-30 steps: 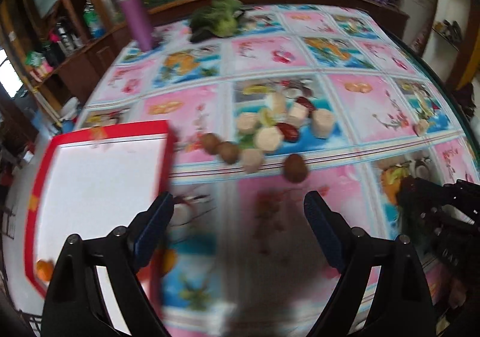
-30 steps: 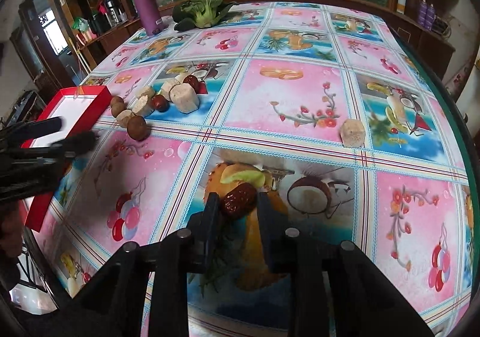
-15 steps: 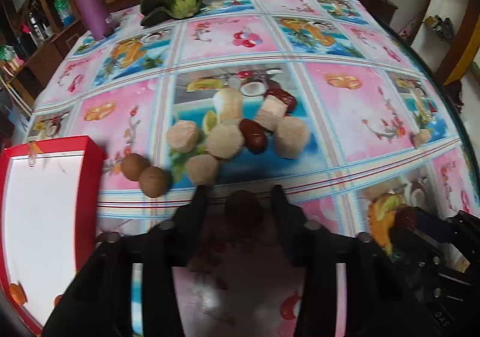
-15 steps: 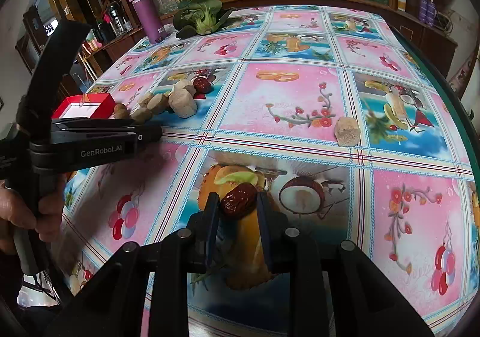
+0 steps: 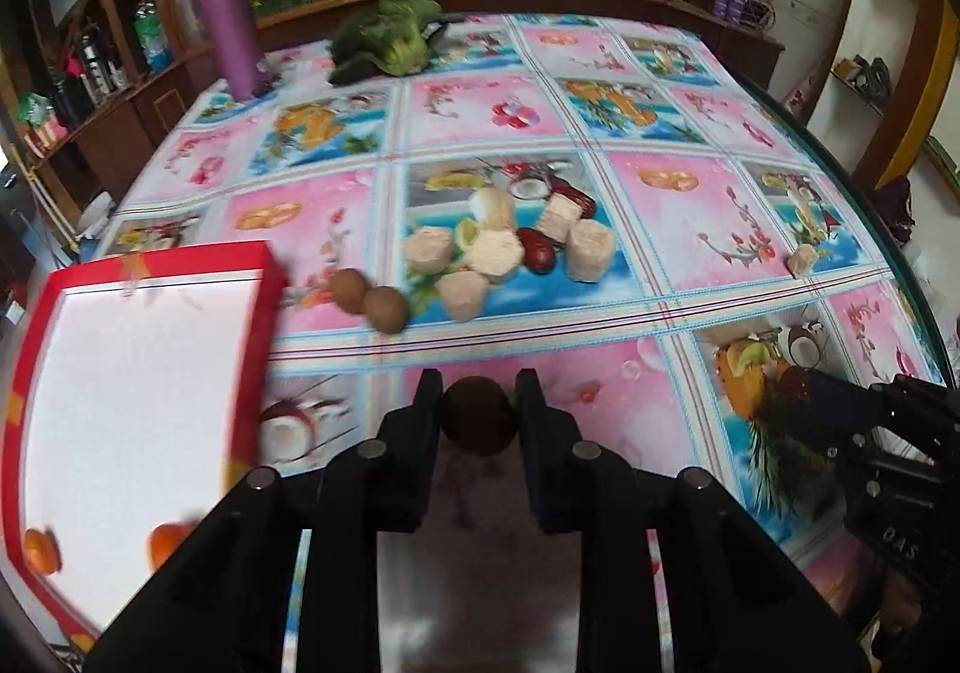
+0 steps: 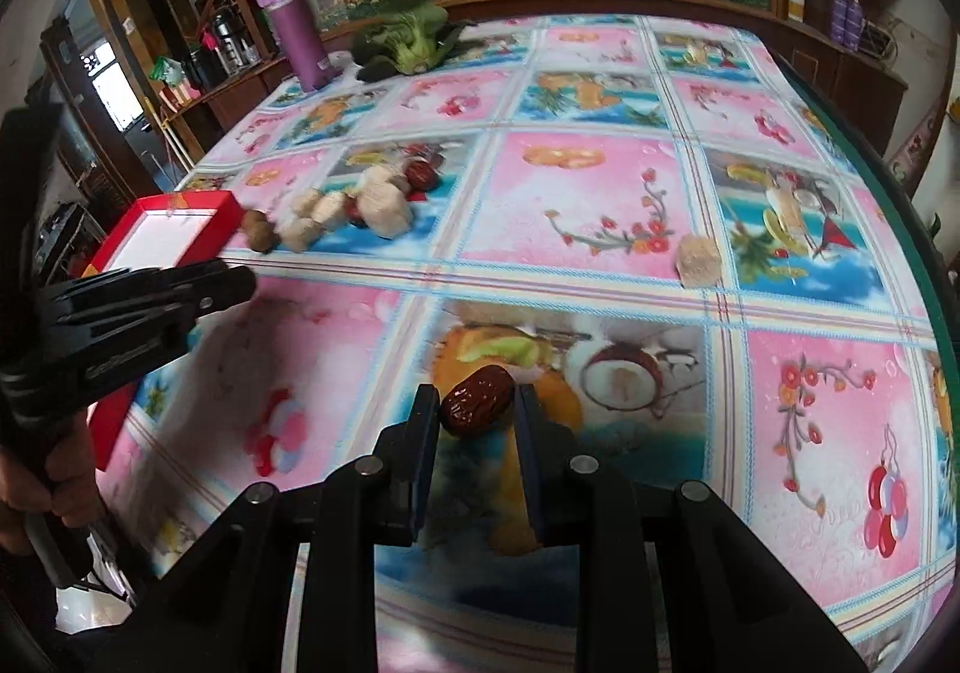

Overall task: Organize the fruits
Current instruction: 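Grasp a brown round fruit with the left gripper while the right gripper grasps a red date, then carry both fruits over the white tray and open both grippers to drop them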

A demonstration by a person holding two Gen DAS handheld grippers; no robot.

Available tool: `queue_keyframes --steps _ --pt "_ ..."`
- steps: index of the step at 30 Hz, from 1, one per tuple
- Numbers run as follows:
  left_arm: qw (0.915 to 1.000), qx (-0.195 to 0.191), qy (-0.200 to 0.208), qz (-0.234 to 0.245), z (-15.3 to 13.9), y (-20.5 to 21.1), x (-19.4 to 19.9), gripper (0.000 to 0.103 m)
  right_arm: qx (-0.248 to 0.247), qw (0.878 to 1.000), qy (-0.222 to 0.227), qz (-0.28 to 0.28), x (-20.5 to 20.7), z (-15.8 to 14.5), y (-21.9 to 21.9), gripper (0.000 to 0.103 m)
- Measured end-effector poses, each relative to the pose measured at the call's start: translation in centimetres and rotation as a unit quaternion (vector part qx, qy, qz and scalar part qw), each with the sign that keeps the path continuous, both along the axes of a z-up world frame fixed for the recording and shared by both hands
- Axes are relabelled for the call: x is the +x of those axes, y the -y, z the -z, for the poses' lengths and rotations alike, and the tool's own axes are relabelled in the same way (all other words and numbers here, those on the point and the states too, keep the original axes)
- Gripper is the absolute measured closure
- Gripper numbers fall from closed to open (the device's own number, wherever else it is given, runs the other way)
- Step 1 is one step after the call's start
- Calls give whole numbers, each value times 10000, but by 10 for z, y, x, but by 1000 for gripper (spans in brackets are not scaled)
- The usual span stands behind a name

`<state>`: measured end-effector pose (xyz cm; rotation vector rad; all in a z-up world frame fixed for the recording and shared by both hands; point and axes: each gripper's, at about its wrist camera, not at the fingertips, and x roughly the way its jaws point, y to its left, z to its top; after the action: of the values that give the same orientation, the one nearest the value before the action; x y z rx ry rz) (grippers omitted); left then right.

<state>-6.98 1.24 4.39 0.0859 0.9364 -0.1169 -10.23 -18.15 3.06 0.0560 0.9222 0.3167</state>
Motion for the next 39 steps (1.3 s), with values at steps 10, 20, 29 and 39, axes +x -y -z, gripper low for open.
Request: queue_keyframes --steps 10,20,29,39 --pt "9916 281 794 -981 -36 -80 -55 76 98 9963 433 -734 -12 -36 -79 79" --pt "9710 532 1139 -2032 -38 -169 -86 76 262 9873 510 -1481 -10 -51 -186 79" --pt "9612 467 1103 -2485 -29 -216 -91 76 136 9798 470 -1938 -8 -46 -250 79" --pt "9569 538 997 -2675 -19 -240 -93 76 20 9759 214 -2173 0 -25 -285 79"
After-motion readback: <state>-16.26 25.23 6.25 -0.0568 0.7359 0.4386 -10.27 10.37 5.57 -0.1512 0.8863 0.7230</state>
